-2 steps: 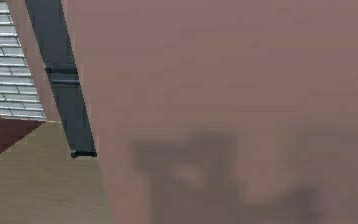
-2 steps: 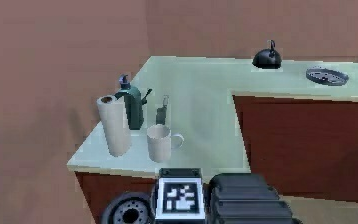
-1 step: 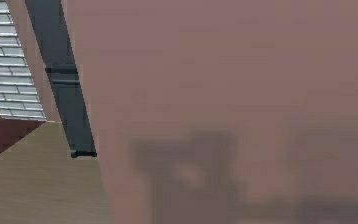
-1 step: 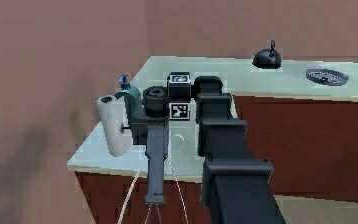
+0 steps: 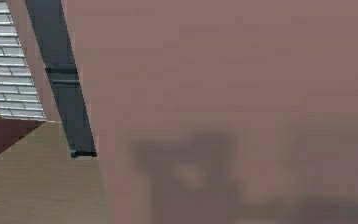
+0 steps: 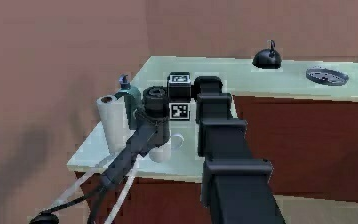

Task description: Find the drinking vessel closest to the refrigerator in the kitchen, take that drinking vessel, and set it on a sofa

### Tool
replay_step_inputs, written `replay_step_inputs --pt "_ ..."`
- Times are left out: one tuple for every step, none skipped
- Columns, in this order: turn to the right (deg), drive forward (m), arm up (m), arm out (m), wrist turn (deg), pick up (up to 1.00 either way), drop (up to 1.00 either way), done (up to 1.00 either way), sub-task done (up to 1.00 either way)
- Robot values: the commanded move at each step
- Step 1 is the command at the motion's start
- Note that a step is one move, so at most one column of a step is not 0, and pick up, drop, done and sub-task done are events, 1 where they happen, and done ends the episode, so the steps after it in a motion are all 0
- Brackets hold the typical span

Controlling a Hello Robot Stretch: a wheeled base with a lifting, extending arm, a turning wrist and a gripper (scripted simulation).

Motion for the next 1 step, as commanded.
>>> replay_step_inputs --pt "0.0 0.0 0.0 0.0 45.0 0.0 0.0 0.0 0.0"
